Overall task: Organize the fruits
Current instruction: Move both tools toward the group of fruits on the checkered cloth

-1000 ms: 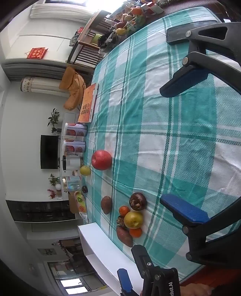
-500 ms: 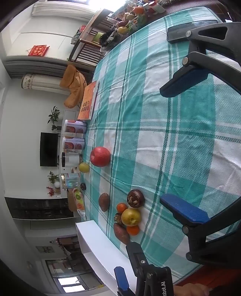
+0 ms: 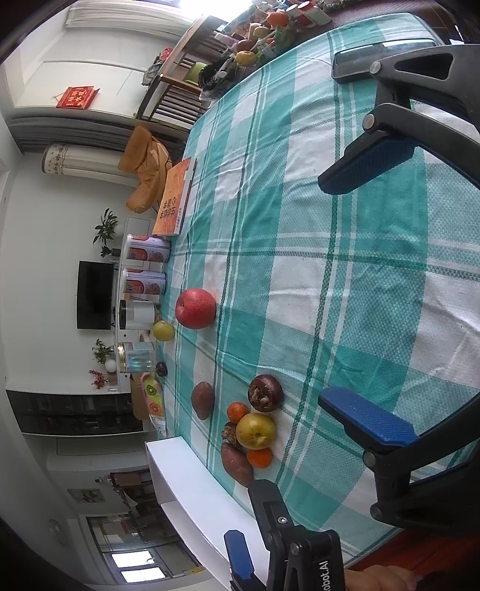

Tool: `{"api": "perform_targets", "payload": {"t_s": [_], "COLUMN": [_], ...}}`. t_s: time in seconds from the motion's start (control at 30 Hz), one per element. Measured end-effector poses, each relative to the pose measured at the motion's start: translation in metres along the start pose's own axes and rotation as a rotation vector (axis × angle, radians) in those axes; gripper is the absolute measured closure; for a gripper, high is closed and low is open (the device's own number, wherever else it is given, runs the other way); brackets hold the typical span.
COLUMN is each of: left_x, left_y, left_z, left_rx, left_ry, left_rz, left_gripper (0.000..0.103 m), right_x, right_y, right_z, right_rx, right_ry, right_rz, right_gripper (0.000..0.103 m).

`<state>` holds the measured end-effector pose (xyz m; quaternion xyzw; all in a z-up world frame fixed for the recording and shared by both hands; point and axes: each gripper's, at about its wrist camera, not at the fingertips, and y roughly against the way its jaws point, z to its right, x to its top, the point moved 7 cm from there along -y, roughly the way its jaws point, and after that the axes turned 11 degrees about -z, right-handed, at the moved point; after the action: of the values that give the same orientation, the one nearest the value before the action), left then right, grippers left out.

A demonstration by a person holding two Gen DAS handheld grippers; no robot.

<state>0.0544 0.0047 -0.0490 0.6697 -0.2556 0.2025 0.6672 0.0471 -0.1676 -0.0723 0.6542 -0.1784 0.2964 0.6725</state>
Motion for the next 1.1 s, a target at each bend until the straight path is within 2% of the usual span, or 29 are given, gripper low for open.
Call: {"api": "perform_targets", "payload": {"t_s": [1.1], "left_x": [-0.009], "left_y": [-0.014], "left_z": [-0.001], "left_rx": [0.003], "left_ry": [0.005], "left_rz": [-0.035], "left_gripper": [0.001], "right_x": [-0.005], "right_y": [-0.011], "right_z": [-0.007], "right_rx": [-0.001], "right_ry": [0.022], "right_rz": [-0.028], "right_gripper": [0.000]}}
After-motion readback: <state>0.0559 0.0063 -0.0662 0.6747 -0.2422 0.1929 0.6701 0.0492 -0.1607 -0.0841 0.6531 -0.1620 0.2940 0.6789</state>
